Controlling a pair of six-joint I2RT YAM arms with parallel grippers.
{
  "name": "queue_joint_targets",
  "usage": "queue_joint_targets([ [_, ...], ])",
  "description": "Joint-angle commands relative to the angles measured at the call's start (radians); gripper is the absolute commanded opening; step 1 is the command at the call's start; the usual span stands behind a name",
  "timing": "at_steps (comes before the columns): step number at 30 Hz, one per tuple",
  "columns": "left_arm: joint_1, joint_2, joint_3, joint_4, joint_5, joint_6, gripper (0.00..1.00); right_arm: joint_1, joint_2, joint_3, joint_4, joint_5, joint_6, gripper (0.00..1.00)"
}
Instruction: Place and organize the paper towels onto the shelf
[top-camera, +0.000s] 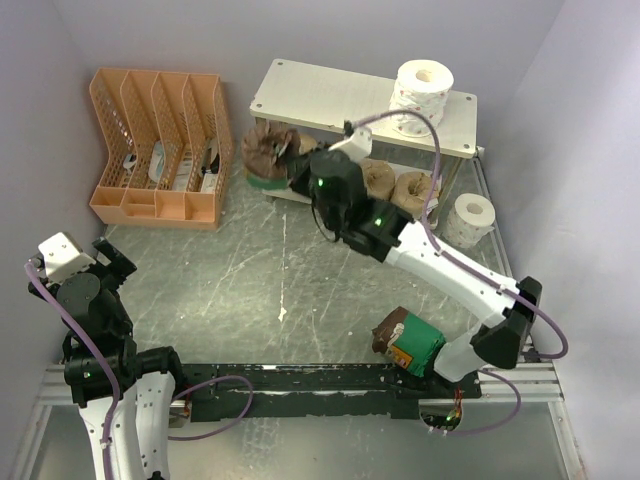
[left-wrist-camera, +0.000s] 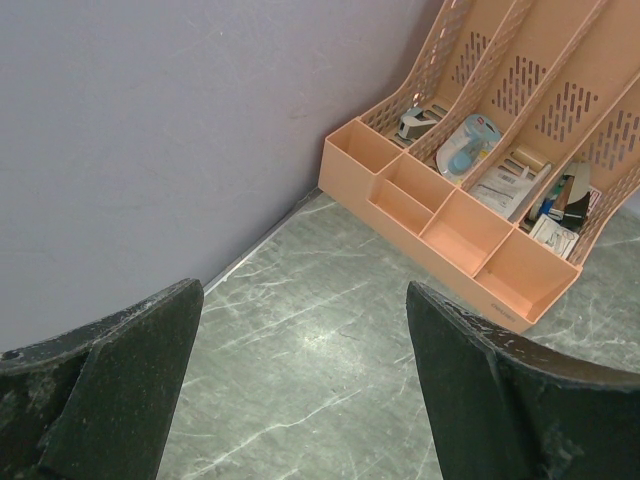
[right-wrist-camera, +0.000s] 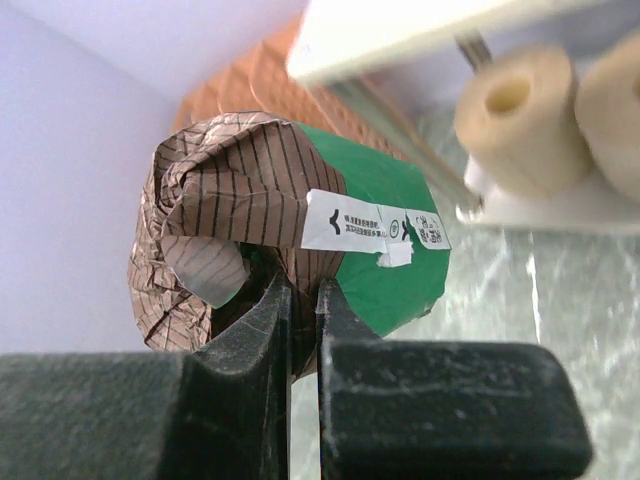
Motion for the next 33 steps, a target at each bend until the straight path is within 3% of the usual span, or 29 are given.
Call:
queue_joint_targets([
  [1, 0.008, -0.001, 0.000, 0.019, 0.009, 0.014, 0.94, -0.058, 0.078, 0.234, 0.054, 0.003, -0.139, 0.00],
  [8, 0.013, -0.003, -0.005, 0.023, 0.005, 0.015, 0.94, -0.175, 0.338, 0.709, -0.050, -0.063, -0.190, 0.00],
  [12, 0.016, 0.001, -0.005, 0.022, 0.002, 0.018, 0.94, -0.225, 0.460, 0.888, -0.062, -0.078, -0.196, 0.00],
  [18, 0.015, 0.004, -0.004, 0.020, 0.003, 0.020, 0.95, -0.305, 0.531, 0.915, -0.025, -0.107, -0.161, 0.00],
  [26, 0.014, 0.010, -0.004, 0.022, 0.004, 0.020, 0.94, -0.320, 0.540, 0.875, 0.032, -0.098, -0.175, 0.00],
  [27, 0.015, 0.010, -0.003, 0.022, 0.004, 0.020, 0.94, -0.321, 0.540, 0.875, 0.036, -0.105, -0.178, 0.03],
  [29, 0.015, 0.011, -0.004, 0.021, 0.005, 0.020, 0.94, -0.325, 0.540, 0.875, 0.048, -0.119, -0.187, 0.22],
  [31, 0.014, 0.010, -0.004, 0.022, 0.004, 0.020, 0.94, -0.325, 0.539, 0.866, 0.070, -0.134, -0.205, 0.50],
  [33, 0.015, 0.013, -0.004, 0.022, 0.005, 0.019, 0.94, -0.324, 0.514, 0.844, 0.106, -0.159, -0.222, 0.59],
])
